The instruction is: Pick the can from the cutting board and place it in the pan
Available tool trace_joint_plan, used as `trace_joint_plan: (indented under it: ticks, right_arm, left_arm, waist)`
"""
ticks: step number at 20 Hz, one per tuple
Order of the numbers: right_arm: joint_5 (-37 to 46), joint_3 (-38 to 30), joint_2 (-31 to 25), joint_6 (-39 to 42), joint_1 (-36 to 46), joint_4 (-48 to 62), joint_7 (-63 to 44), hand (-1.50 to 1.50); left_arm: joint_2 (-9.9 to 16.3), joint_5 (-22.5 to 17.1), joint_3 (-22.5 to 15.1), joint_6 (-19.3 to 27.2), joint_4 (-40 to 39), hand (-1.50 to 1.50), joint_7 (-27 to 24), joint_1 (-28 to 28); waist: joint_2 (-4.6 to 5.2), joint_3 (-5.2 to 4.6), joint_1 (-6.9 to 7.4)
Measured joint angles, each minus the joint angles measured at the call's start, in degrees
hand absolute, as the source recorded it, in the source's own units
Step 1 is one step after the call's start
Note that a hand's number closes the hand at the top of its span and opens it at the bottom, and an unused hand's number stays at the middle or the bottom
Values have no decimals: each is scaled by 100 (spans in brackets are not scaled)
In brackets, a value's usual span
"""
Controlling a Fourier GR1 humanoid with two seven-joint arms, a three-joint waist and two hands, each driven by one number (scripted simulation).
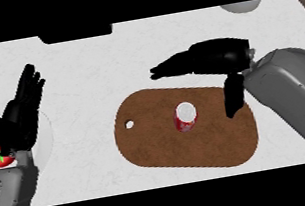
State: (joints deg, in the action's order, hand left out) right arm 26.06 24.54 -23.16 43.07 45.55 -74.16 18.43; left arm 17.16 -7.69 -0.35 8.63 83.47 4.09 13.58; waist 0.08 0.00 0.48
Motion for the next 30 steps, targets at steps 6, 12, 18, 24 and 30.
trace_joint_plan:
  ticks: [6, 12, 18, 24, 30]
  right_arm:
    - [578, 275, 250, -181, -127, 88, 163, -150]
    - [1182, 514, 383, -281, -296, -75, 104, -150]
    - [1810, 648, 476, -279, -233, -67, 69, -150]
    - [2336, 711, 707, -340, -342, 218, 210, -150]
    - [2877, 791, 920, -619, -504, 519, 410, -150]
  left_arm:
    - [-117, 122, 43, -50, -42, 0, -112, -73]
    - [-169, 167, 113, -124, 56, 0, -30, -130]
    - [-256, 293, 151, -77, 40, 0, 70, 14]
    - [-329, 354, 201, -173, 74, 0, 10, -84]
    - [-344, 395, 287, -213, 164, 0, 222, 46]
  waist:
    - [-2, 0, -9]
    - [-8, 0, -21]
    - [-8, -1, -24]
    - [-5, 0, -17]
    - [-6, 0, -19]
